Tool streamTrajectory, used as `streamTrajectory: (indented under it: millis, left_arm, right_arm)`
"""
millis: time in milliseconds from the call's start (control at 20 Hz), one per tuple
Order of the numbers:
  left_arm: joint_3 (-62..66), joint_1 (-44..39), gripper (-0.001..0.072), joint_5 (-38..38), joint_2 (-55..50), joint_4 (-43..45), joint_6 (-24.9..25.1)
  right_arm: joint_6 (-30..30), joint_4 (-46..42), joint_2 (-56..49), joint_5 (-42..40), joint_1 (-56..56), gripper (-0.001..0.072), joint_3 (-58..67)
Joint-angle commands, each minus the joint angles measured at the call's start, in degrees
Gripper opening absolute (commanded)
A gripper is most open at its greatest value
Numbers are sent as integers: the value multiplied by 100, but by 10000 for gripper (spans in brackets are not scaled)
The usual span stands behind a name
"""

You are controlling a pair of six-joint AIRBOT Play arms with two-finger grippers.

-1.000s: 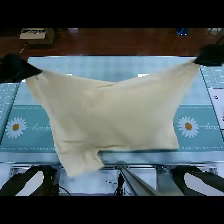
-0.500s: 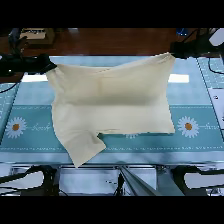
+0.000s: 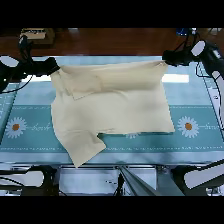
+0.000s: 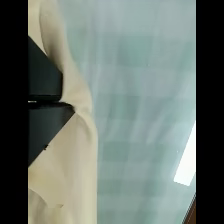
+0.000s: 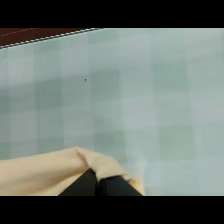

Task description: Fold the shirts.

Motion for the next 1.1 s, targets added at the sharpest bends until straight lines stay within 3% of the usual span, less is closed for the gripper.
streamTrajectory:
  millis: [0, 100, 250, 350, 450, 550, 1050]
  left_arm:
    - [-2, -2, 17, 63, -144, -146, -4]
    - [11, 15, 17, -103, -55, -299, -2]
    - [210, 72, 16, -1445, 142, -330, -15]
    - [223, 105, 16, -2291, 179, 0, -555]
    - [188, 164, 17, -2509, 144, 525, -1134]
    - [151, 243, 16, -2682, 52, 614, -1333]
    - [131, 522, 17, -3147, -529, 616, -1515]
  right_arm:
    - [114, -2, -81, 13, -4, 26, 0]
    - [114, 236, 44, 275, -4, 26, 4]
    - [90, 319, 444, 1202, -4, 26, 4]
    - [92, 87, 590, 2041, -4, 26, 4]
    - [107, -149, 551, 2472, -4, 26, -2]
    - [140, -254, 411, 2817, -4, 26, -2]
    - [74, -302, -260, 2664, -4, 26, -4]
